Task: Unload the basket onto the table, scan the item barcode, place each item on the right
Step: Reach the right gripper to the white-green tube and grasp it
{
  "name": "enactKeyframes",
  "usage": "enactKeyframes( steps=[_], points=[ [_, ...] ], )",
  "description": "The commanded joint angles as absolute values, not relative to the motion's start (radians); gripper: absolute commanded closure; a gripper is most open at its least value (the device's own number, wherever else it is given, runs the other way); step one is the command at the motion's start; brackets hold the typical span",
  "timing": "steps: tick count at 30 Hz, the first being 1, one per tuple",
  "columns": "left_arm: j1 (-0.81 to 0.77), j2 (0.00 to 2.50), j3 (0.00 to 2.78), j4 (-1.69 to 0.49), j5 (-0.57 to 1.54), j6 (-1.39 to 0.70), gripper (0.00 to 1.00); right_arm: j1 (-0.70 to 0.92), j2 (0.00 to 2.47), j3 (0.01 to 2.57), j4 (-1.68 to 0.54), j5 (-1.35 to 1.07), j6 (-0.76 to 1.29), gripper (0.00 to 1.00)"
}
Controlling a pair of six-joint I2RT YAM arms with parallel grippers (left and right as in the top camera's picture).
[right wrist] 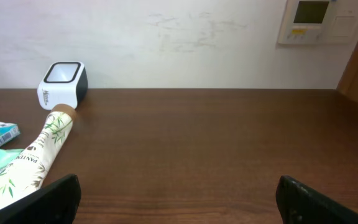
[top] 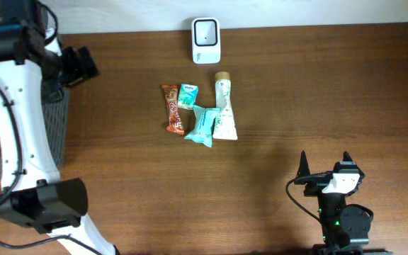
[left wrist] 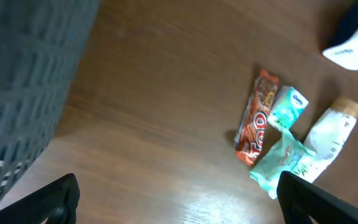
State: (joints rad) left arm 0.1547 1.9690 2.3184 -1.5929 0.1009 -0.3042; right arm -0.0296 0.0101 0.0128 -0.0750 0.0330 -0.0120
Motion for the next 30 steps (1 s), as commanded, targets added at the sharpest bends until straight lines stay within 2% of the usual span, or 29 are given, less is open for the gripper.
enactKeyframes(
  steps=[1,10,11,13,16,19,20,23,26,28,29,30],
  points=[
    [0.178,1.950,2.310,-1.590,0.097,-0.321,0.01,-0.033,0.004,0.006,-0.080,0.031,-0.019,0.01],
    [0.178,1.950,2.310,-1.591,0.097,-0.321,0.01,-0.033,0.003,0.006,-0.051,0.039,-0.019,0.01],
    [0.178,1.950,2.310,-1.591,0.097,-0.321,0.01,-0.033,0.003,0.006,0.014,0.002,-0.018,0.01],
    [0.178,1.950,2.310,-1.590,0.097,-0.321,0.01,-0.033,0.003,0.006,0.279,-0.283,0.025,0.01],
    [0.178,1.950,2.310,-1.590,0.097,-0.321,0.01,-0.033,0.003,0.006,0.569,-0.544,0.027,0.01],
    [0.178,1.950,2.310,-1.590,0.097,-0.321,0.01,-0.033,0.004,0.006,0.851,-0.508,0.042,0.01],
    [0.178,1.950,2.310,-1.590,0.097,-0.321,0.01,-0.033,0.004,0.012,0.876,-0.462,0.042,0.01],
    [0.178,1.950,2.310,-1.590,0.097,-0.321,0.01,-0.033,0.061,0.134,0.820,-0.285,0.041,0.01],
    [0.178,1.950,2.310,-1.590,0.097,-0.321,0.01,-0.033,0.338,0.439,0.586,-0.309,0.034,0.01],
    [0.178,1.950,2.310,-1.590,0.097,-0.321,0.01,-0.033,0.578,0.678,0.393,-0.405,0.034,0.01],
    [0.178,1.950,2.310,-1.590,0.097,-0.321,0.01,-0.033,0.715,0.801,0.315,-0.527,0.034,0.01],
    [0.178,1.950,2.310,-1.590,0.097,-0.321,0.01,-0.033,0.882,0.938,0.260,-0.812,0.042,0.01]
  ],
)
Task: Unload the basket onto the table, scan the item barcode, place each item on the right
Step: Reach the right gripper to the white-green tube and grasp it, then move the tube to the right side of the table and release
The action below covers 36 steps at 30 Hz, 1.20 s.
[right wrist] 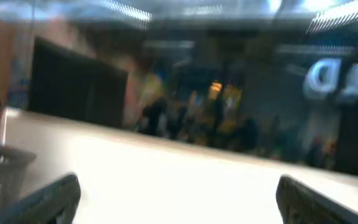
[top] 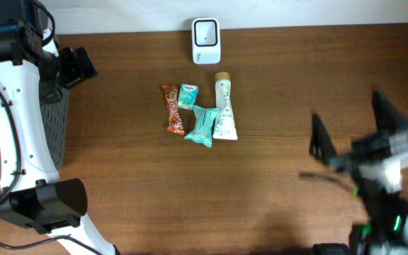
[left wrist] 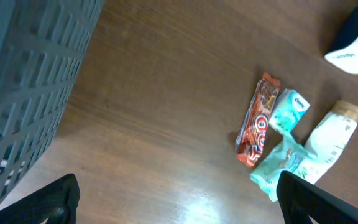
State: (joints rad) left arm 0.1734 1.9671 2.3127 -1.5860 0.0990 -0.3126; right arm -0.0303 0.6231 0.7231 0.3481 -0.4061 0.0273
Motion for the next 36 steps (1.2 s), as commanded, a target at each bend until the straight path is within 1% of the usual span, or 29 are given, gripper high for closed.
enactKeyframes(
  steps=[1,3,4,6,7,8,10,12,14,15,17,19,21,22,24,26,27,28,29,33,35,36],
  points=[
    [0.178,1.950,2.310,-1.591,0.097,-0.321,0.01,-0.033,0.973,1.003,0.245,-1.049,0.060,0.01],
    [0.178,1.950,2.310,-1.590,0.097,-0.321,0.01,-0.031,1.166,1.103,0.258,-1.530,0.067,0.01],
    [0.178,1.950,2.310,-1.591,0.097,-0.321,0.01,-0.002,1.287,1.140,0.269,-1.550,0.124,0.01],
    [0.178,1.950,2.310,-1.591,0.097,-0.321,0.01,0.063,1.436,1.181,0.270,-1.402,0.335,0.02],
    [0.178,1.950,2.310,-1.591,0.097,-0.321,0.01,0.094,1.483,1.193,0.281,-1.352,0.380,0.02],
    [0.178,1.950,2.310,-1.591,0.097,-0.321,0.01,0.136,1.536,1.211,0.303,-1.283,0.382,0.02],
    [0.178,1.950,2.310,-1.590,0.097,-0.321,0.01,0.184,1.573,1.230,0.291,-1.063,0.410,0.02],
    [0.178,1.950,2.310,-1.591,0.097,-0.321,0.01,0.210,1.573,1.244,0.178,-0.731,0.408,0.02],
    [0.178,1.950,2.310,-1.590,0.097,-0.321,0.01,0.228,1.580,1.299,-0.055,-0.324,0.400,0.02],
    [0.178,1.950,2.310,-1.590,0.097,-0.321,0.01,0.236,1.601,1.359,-0.199,-0.180,0.358,0.02],
    [0.178,1.950,2.310,-1.590,0.097,-0.321,0.01,0.235,1.733,1.604,-0.572,-0.153,0.244,0.02],
    [0.178,1.950,2.310,-1.591,0.097,-0.321,0.01,0.239,1.827,1.745,-0.712,-0.197,0.185,0.02],
    [0.178,1.950,2.310,-1.590,0.097,-0.321,0.01,0.249,1.887,1.779,-0.719,-0.366,0.183,0.02],
    [0.178,1.950,2.310,-1.590,0.097,-0.321,0.01,0.257,1.909,1.777,-0.719,-0.389,0.183,0.02],
    [0.178,1.950,2.310,-1.591,0.097,-0.321,0.01,0.265,1.966,1.777,-0.706,-0.351,0.184,0.00],
    [0.178,1.950,2.310,-1.590,0.097,-0.321,0.01,0.268,2.038,1.777,-0.696,-0.347,0.185,0.01],
    [0.178,1.950,2.310,-1.590,0.097,-0.321,0.01,0.270,2.069,1.777,-0.695,-0.345,0.199,0.08],
    [0.178,1.950,2.310,-1.591,0.097,-0.321,0.01,0.270,2.121,1.777,-0.696,-0.344,0.223,0.19],
    [0.178,1.950,2.310,-1.590,0.097,-0.321,0.01,0.270,2.143,1.777,-0.696,-0.345,0.226,0.21],
    [0.178,1.950,2.310,-1.590,0.097,-0.321,0.01,0.295,2.234,1.777,-0.696,-0.347,0.225,0.22],
    [0.178,1.950,2.310,-1.591,0.097,-0.321,0.01,0.316,2.260,1.777,-0.697,-0.318,0.225,0.35],
    [0.178,1.950,2.310,-1.590,0.097,-0.321,0.01,0.329,2.273,1.777,-0.700,-0.272,0.225,0.38]
  ],
)
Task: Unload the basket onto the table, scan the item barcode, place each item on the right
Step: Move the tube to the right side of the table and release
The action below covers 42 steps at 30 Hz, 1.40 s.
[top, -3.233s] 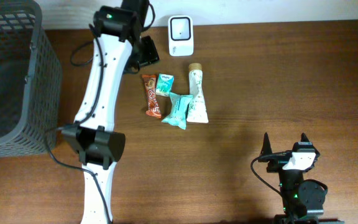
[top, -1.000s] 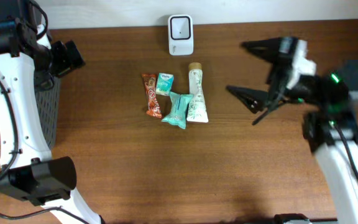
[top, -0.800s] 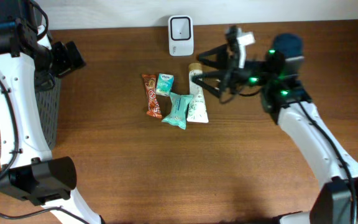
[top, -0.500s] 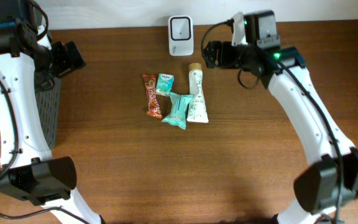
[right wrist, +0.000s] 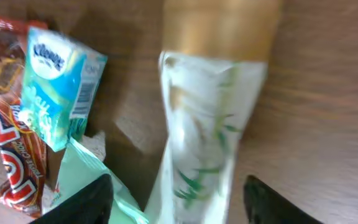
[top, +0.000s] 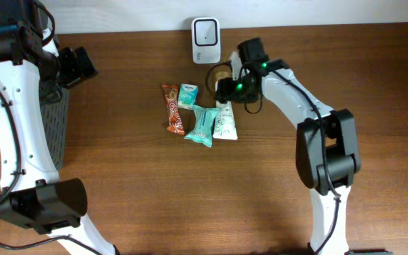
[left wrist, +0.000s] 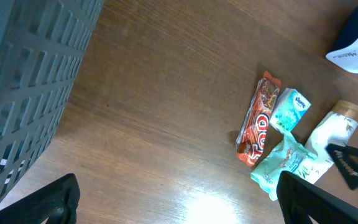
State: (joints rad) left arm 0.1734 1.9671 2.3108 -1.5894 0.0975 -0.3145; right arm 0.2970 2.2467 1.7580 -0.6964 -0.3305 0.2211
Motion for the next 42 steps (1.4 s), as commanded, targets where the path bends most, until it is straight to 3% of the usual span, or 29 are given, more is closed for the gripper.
enactKeyframes(
  steps=[1,4,5,13,21,29,34,39,42],
  points=[
    [0.178,1.950,2.310,-1.590,0.097,-0.321,0.01,0.342,2.286,1.777,-0.703,-0.225,0.225,0.44],
    [0.178,1.950,2.310,-1.591,0.097,-0.321,0.01,0.347,2.290,1.777,-0.703,-0.207,0.225,0.72],
    [0.178,1.950,2.310,-1.590,0.097,-0.321,0.01,0.347,2.290,1.777,-0.703,-0.197,0.225,0.96],
    [0.178,1.950,2.310,-1.591,0.097,-0.321,0.01,0.345,2.216,2.107,-0.773,-0.184,0.216,0.96],
    [0.178,1.950,2.310,-1.590,0.097,-0.321,0.01,0.347,2.323,2.097,-0.268,-0.115,0.217,0.96],
    [0.178,1.950,2.310,-1.591,0.097,-0.321,0.01,0.307,2.318,2.104,-0.184,-0.019,0.220,0.96],
    [0.178,1.950,2.310,-1.590,0.097,-0.321,0.01,0.082,2.158,2.104,-0.463,0.183,0.409,0.96],
    [0.178,1.950,2.310,-1.590,0.097,-0.321,0.01,-0.290,2.164,2.097,-0.797,0.248,0.410,0.96],
    [0.178,1.950,2.310,-1.591,0.097,-0.321,0.01,-0.461,2.204,2.096,-0.885,0.246,0.447,0.96]
  ],
)
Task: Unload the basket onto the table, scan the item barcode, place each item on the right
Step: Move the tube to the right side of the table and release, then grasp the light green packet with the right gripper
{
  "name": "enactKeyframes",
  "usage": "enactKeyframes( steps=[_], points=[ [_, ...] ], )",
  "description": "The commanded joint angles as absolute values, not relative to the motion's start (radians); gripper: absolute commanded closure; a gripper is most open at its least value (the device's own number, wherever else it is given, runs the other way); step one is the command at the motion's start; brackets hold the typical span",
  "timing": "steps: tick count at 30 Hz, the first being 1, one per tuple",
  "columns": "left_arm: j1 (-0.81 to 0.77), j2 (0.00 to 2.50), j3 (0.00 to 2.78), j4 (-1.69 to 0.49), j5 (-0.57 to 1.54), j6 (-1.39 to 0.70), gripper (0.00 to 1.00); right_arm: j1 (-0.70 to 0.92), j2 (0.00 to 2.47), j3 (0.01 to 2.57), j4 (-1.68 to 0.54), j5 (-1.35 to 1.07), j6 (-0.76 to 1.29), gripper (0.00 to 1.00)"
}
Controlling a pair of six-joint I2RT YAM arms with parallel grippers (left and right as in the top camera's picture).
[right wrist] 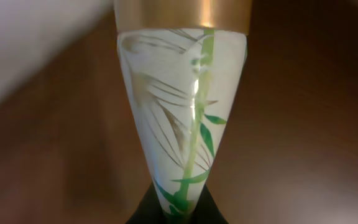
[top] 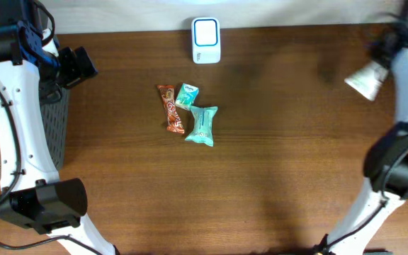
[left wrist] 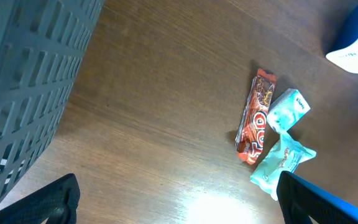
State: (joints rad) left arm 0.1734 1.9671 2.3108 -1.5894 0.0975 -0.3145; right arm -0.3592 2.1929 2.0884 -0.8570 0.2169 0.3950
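My right gripper (top: 382,62) is shut on the narrow end of a white tube with green leaf print and a gold cap (top: 363,79), held in the air at the far right back of the table. In the right wrist view the tube (right wrist: 188,106) fills the middle, its crimped end between my gripper (right wrist: 179,210). The white barcode scanner (top: 206,32) stands at the back centre. My left gripper (top: 76,65) is open at the far left, with nothing between its fingers (left wrist: 48,202).
A red snack bar (top: 172,110), a small teal tissue pack (top: 186,95) and a teal packet (top: 202,125) lie in front of the scanner. A grey slatted basket (left wrist: 23,74) stands at the left edge, under the left arm.
The right gripper was open over the tube among the packets; now it is shut on the tube, held far to the right. The tissue pack has shifted slightly. The left arm is unchanged.
The right arm first sat at the front right, open, with the tube lying beside the packets. Then it was raised over the right side. Then it was at the tube by the scanner. Now the tube is off the table in its grip at the far right.
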Motion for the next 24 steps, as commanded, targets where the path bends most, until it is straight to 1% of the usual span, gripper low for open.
enactKeyframes(
  steps=[1,2,4,8,10,11,12,13,14,15,16,17,18,20,21,22,23,24],
  points=[
    [0.178,1.950,2.310,-1.590,0.097,-0.321,0.01,-0.526,2.224,2.085,-0.910,0.244,0.531,0.96],
    [0.178,1.950,2.310,-1.591,0.097,-0.321,0.01,-0.576,2.236,2.061,-0.915,0.241,0.626,0.96],
    [0.178,1.950,2.310,-1.590,0.097,-0.321,0.01,-0.627,2.248,2.032,-0.899,0.240,0.725,0.96],
    [0.178,1.950,2.310,-1.590,0.097,-0.321,0.01,-0.694,2.269,2.000,-0.828,0.241,0.742,0.93],
    [0.178,1.950,2.310,-1.591,0.097,-0.321,0.01,-0.717,2.271,2.000,-0.799,0.241,0.742,0.89],
    [0.178,1.950,2.310,-1.591,0.097,-0.321,0.01,-0.720,2.271,2.000,-0.790,0.241,0.741,0.81],
    [0.178,1.950,2.310,-1.591,0.097,-0.321,0.01,-0.720,2.271,2.000,-0.789,0.241,0.737,0.51],
    [0.178,1.950,2.310,-1.590,0.097,-0.321,0.01,-0.720,2.271,2.000,-0.791,0.236,0.737,0.17],
    [0.178,1.950,2.310,-1.591,0.097,-0.321,0.01,-0.719,2.271,2.000,-0.794,0.215,0.713,0.01],
    [0.178,1.950,2.310,-1.591,0.097,-0.321,0.01,-0.719,2.271,2.000,-0.792,0.181,0.684,0.01],
    [0.178,1.950,2.310,-1.591,0.097,-0.321,0.01,-0.718,2.271,2.000,-0.782,0.015,0.607,0.07],
    [0.178,1.950,2.310,-1.591,0.097,-0.321,0.01,-0.714,2.271,2.000,-0.760,-0.164,0.538,0.20],
    [0.178,1.950,2.310,-1.591,0.097,-0.321,0.01,-0.708,2.271,2.000,-0.741,-0.324,0.499,0.21],
    [0.178,1.950,2.310,-1.591,0.097,-0.321,0.01,-0.667,2.271,2.000,-0.707,-0.668,0.486,0.13],
    [0.178,1.950,2.310,-1.591,0.097,-0.321,0.01,-0.632,2.271,2.000,-0.703,-0.786,0.467,0.12],
    [0.178,1.950,2.310,-1.590,0.097,-0.321,0.01,-0.590,2.271,2.000,-0.714,-0.894,0.409,0.12],
    [0.178,1.950,2.310,-1.591,0.097,-0.321,0.01,-0.551,2.271,2.000,-0.741,-0.953,0.356,0.11],
    [0.178,1.950,2.310,-1.590,0.097,-0.321,0.01,-0.492,2.271,2.000,-0.819,-0.976,0.286,0.11]
  ],
)
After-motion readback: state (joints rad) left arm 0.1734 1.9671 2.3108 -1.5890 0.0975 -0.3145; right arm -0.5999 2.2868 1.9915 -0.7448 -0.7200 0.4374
